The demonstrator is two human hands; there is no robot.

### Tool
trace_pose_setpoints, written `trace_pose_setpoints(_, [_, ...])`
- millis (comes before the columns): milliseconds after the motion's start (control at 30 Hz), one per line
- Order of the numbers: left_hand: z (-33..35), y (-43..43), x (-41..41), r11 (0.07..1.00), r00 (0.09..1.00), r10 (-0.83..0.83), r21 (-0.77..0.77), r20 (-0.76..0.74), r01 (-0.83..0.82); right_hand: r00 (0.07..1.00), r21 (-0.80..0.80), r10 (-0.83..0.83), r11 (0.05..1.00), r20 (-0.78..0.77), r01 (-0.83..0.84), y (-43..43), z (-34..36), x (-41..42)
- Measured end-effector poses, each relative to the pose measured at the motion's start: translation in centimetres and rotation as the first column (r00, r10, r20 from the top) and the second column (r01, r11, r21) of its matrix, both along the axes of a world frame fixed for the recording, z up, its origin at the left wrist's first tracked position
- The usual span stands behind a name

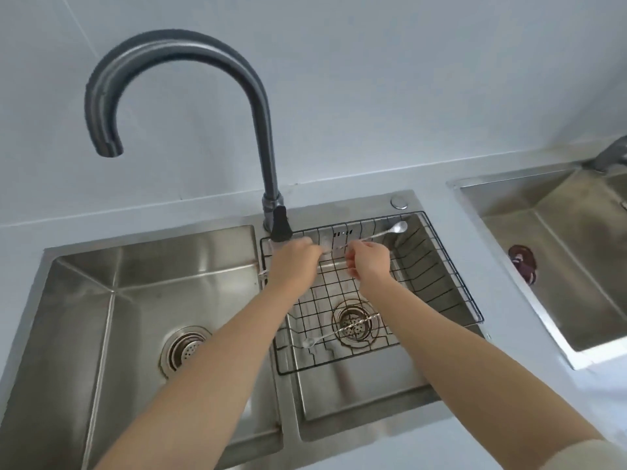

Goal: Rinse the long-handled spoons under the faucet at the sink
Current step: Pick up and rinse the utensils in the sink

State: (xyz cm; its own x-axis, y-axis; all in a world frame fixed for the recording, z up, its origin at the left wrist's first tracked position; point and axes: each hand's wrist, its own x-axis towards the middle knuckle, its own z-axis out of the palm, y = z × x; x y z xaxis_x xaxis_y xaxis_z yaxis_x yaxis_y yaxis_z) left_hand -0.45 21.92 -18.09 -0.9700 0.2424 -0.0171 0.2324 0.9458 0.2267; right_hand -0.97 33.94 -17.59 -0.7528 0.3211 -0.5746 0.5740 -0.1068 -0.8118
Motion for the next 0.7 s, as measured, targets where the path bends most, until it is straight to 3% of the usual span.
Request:
trace_pose_setpoints(333, [-6.6, 5.3, -2.5, 0.982, 0.973, -0.086, -0.146, 0.215, 0.119, 0.943, -0.082, -0.105, 0.987, 0.317, 0.138, 5.1, -8.6, -2.7])
trace_pose_setpoints(533, [-9.2, 5.6, -2.7, 0.967, 0.957, -0.053, -0.223, 0.286, 0.121, 0.915, -0.074, -0.059, 0.993, 0.398, 0.096, 5.3, -11.5, -3.7])
trace_pose_setpoints(700, [-10.2, 5.8, -3.0, 0.959, 0.945, -0.034, -0.255, 0.326, 0.123, 0.892, -0.104, -0.103, 0.981, 0.44, 0.165, 5.2, -13.3, -4.5])
